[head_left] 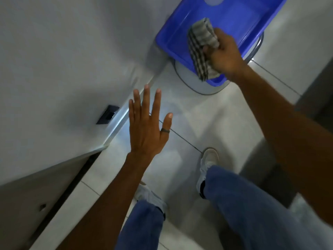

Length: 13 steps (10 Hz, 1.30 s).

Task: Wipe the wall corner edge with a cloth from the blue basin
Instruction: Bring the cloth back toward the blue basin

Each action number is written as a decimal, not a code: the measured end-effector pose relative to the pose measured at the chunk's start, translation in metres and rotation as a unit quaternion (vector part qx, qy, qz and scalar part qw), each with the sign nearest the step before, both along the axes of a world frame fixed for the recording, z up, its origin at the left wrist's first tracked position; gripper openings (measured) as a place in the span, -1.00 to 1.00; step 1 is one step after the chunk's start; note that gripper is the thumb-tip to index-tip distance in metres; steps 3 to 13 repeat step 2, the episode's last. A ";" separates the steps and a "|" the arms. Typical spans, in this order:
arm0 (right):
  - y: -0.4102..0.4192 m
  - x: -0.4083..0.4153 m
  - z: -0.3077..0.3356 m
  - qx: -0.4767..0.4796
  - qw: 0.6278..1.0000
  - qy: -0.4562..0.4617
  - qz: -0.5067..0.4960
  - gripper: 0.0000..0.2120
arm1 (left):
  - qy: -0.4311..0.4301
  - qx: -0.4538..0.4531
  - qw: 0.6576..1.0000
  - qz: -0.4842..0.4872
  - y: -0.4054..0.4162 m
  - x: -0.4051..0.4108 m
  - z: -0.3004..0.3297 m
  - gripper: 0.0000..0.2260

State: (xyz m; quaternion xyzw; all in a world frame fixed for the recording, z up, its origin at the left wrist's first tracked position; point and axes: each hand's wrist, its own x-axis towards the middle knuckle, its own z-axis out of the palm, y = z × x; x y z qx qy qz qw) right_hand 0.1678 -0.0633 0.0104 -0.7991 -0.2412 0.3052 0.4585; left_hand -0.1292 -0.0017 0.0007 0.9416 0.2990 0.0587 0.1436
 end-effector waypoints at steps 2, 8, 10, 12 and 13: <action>0.024 0.065 -0.054 -0.320 0.919 -0.074 0.217 -0.55 | -0.001 -0.050 0.999 0.010 -0.018 0.047 -0.023 -0.36; 0.024 0.065 -0.054 -0.320 0.919 -0.074 0.217 -0.55 | -0.001 -0.050 0.999 0.010 -0.018 0.047 -0.023 -0.36; 0.024 0.065 -0.054 -0.320 0.919 -0.074 0.217 -0.55 | -0.001 -0.050 0.999 0.010 -0.018 0.047 -0.023 -0.36; 0.024 0.065 -0.054 -0.320 0.919 -0.074 0.217 -0.55 | -0.001 -0.050 0.999 0.010 -0.018 0.047 -0.023 -0.36; 0.024 0.065 -0.054 -0.320 0.919 -0.074 0.217 -0.55 | -0.001 -0.050 0.999 0.010 -0.018 0.047 -0.023 -0.36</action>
